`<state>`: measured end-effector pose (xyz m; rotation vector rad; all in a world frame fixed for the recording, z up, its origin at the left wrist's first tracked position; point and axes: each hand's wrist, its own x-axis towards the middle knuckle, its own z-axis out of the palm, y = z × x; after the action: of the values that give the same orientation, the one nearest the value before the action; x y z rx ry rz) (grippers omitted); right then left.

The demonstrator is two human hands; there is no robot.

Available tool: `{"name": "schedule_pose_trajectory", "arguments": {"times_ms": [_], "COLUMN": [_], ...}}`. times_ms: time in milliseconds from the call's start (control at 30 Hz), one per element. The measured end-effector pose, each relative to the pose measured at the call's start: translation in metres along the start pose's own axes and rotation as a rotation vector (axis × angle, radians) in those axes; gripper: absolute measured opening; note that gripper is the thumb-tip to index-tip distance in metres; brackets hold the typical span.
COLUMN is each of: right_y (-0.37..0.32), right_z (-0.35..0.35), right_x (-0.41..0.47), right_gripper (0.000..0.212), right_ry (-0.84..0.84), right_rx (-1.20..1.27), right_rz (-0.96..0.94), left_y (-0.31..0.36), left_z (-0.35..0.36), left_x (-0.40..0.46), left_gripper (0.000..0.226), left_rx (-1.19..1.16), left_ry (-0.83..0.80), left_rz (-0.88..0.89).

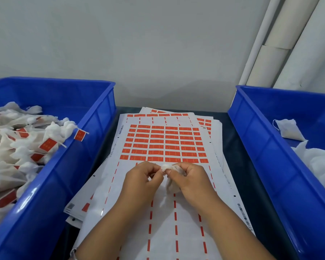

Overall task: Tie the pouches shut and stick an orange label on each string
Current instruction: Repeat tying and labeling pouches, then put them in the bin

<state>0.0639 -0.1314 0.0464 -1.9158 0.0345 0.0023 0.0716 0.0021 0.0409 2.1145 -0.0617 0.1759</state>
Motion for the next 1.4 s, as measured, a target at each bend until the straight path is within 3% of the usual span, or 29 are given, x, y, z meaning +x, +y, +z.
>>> {"name": "schedule_pose_trajectory", "arguments": {"times_ms": [467,700,833,1033,1167,1300,1400], "right_y": [0.003,0.003,0.004,0.005,0.005,0.005,0.006], "right_z": [-0.002,-0.003,-0.005,-0.004,-0.001,0.0,-0.001], "right_x": [0.003,0.006,0.006,0.007,0.005,0.004,0.007], "right_gripper": [0.017,0.017,0.019,0.016,0.016,0.011,0.008], "right_ry": [-0.172,-0.177,-0.18,-0.13,-0.073,-0.069,-0.044], "right_rx": [0.287,0.545,0.565,0.508,0.418,0.391,0.439], "right_rz": [0.218,0.262,0.244,0.245,0.228,0.225,0.243], "left_y": [0.0,0.004,0.002,0.002,-0.003,-0.006,-0.007], "left_z": [0.001,0.002,0.005,0.004,0.006,0.004,-0.001], "left_x": [-0.001,-0.006,-0.011,-0.007,-0.008,-0.007,-0.003], "left_gripper": [0.025,0.03,0.029,0.004,0.024,0.019,0.017], "left_rx": [-0.011,0.013,0.032,-0.021,-0.017,0.032,-0.067], "left_ry": [-0.059,0.148,0.091,0.097,0.121,0.155,0.176], "left_rz": [-0.07,0.065,0.173,0.114,0.086,0.02,-0.04]}}
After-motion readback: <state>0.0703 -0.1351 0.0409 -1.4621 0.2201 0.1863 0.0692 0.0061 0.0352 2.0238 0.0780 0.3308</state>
